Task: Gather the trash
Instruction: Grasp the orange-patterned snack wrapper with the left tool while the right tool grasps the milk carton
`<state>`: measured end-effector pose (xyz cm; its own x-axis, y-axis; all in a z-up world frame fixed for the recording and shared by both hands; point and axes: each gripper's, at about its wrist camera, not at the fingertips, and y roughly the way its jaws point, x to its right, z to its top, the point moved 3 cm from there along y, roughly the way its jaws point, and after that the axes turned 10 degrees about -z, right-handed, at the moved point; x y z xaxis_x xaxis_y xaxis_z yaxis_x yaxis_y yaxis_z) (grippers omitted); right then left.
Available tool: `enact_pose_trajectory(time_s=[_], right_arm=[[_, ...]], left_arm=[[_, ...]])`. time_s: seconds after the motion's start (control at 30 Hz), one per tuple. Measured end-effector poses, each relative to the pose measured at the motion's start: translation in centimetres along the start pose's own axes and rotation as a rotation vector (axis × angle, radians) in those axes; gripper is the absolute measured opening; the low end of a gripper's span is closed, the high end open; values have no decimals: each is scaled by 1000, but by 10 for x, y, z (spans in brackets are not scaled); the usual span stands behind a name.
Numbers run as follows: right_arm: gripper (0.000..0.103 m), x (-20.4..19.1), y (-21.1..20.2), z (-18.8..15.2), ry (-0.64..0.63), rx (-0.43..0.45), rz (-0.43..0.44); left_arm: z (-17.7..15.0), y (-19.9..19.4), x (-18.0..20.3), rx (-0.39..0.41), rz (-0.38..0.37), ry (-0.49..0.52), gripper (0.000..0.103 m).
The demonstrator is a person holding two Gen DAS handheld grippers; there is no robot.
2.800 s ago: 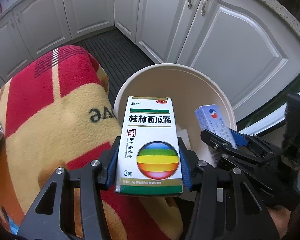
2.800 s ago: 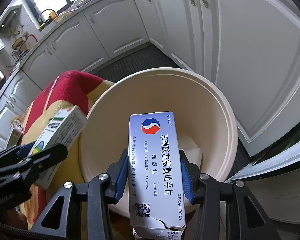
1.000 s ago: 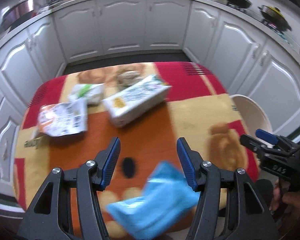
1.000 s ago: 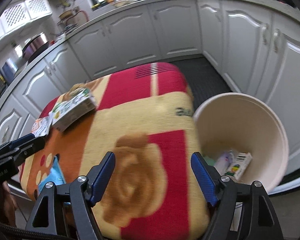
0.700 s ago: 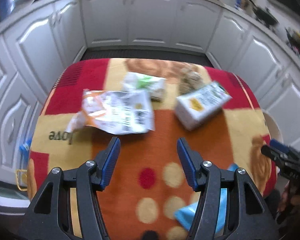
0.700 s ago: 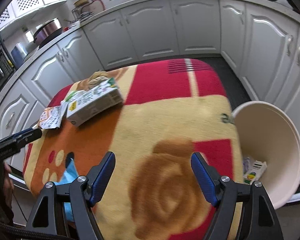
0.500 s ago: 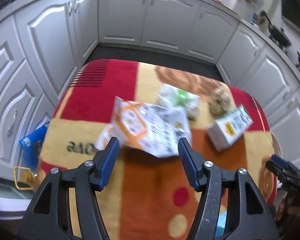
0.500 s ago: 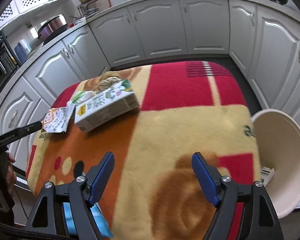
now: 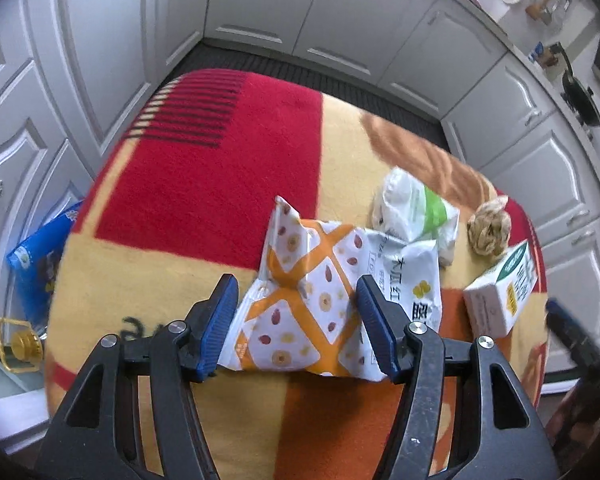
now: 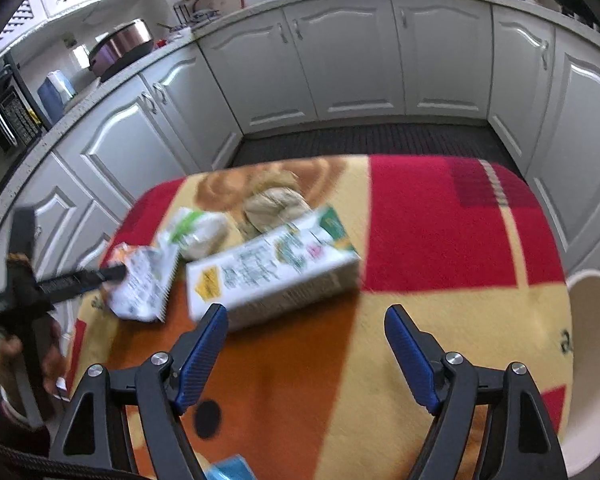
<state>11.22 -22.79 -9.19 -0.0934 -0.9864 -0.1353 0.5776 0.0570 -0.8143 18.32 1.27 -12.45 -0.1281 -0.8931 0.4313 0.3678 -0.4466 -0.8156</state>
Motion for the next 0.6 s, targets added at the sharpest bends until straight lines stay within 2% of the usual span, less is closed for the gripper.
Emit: enact_pose_trajectory(time_s=[0.1, 0.23, 0.27, 0.33, 0.43, 0.5, 0.6], right_arm=[[78, -16, 3, 14, -28, 25, -10], [80, -41, 14, 32, -92, 55, -106], [84, -48, 20, 37, -113, 51, -127], [85, -62, 34, 42, -152, 37, -152], [85, -76, 53, 40, -234, 0, -191], [85, -79, 50, 33, -315, 11, -216], [85, -66, 37, 17, -409, -20, -227]], left_arm=[[-4, -1, 6, 20, 31, 44, 62], [-10, 0, 12, 0, 48, 62, 60], [-11, -1, 14, -1, 54, 67, 58], [-12, -2, 15, -8, 58, 58, 55], [-15, -7, 14, -32, 27, 32, 50], [-17, -10, 14, -43, 13, 26, 50], [-19, -10, 13, -44, 5, 17, 50]])
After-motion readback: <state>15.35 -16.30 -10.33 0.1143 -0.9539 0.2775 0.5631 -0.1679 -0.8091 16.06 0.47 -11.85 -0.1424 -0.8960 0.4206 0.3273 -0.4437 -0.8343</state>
